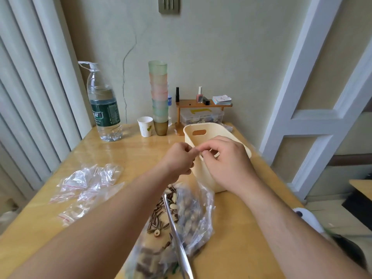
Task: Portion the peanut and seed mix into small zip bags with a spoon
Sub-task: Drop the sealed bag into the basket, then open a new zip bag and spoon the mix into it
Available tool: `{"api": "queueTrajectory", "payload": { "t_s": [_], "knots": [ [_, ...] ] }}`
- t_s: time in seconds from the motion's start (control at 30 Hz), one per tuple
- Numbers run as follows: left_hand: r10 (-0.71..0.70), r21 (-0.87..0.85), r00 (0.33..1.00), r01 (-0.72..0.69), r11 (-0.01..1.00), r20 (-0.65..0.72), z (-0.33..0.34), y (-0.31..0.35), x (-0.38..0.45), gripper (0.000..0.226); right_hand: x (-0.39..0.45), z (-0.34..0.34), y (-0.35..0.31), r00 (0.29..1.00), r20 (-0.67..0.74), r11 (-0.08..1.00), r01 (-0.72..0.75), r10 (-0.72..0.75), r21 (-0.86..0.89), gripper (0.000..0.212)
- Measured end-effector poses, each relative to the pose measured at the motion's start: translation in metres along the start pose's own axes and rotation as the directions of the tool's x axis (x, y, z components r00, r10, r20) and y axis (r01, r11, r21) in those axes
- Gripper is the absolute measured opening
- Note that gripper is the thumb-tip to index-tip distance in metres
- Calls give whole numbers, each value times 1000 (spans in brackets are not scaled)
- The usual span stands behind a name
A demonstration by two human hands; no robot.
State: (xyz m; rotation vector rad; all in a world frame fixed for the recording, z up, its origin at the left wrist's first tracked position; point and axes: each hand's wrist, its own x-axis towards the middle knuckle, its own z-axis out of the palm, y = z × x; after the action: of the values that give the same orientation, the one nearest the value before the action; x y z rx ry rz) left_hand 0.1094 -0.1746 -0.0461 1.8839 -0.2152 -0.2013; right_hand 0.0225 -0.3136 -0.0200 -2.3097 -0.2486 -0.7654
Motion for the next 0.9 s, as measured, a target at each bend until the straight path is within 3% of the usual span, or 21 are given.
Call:
{"api": "queueTrajectory", "payload": {
  "t_s": [0.1, 0.17, 0.27, 0.33, 0.43, 0.57, 0.67, 0.73, 0.83, 0.9],
  "knots": [
    [115, -65, 993, -113, 991, 12, -30, -2, -31, 20, -11, 17, -21, 997, 15, 996, 72, -73, 55, 23],
    [208, 2, 978, -208, 978, -2, -60, -10, -58, 20, -18, 32, -28, 989, 101, 992, 97, -105, 86, 21],
    [323, 388, 945, -280, 878, -50, -114, -36, -89, 13, -28, 62, -26, 918, 389, 997, 51, -71, 62, 20],
    [363, 630, 926, -218, 745, -108, -147, -57, -97, 11, -33, 80, -19, 883, 465, 998, 46, -60, 41, 20],
    [333, 777, 922, -58, 627, -200, -188, -95, -94, 19, -38, 102, -14, 888, 455, 998, 41, -59, 49, 22],
    [183, 851, 970, 39, 524, -157, -206, -129, -86, 55, -45, 120, -11, 921, 384, 997, 52, -70, 58, 24],
    [256, 903, 932, 136, 408, -256, -205, -138, -82, 72, -48, 123, -6, 950, 302, 995, 61, -83, 82, 22],
    [238, 896, 910, 234, 379, -338, -214, -140, -78, 75, -50, 121, -4, 965, 243, 992, 70, -94, 107, 20],
    [49, 907, 963, 233, 350, -266, -228, -147, -72, 69, -52, 122, 1, 965, 244, 992, 72, -96, 107, 19],
    [79, 906, 964, 207, 370, -252, -231, -153, -71, 53, -55, 124, 3, 961, 260, 992, 70, -94, 101, 20]
  ]
}}
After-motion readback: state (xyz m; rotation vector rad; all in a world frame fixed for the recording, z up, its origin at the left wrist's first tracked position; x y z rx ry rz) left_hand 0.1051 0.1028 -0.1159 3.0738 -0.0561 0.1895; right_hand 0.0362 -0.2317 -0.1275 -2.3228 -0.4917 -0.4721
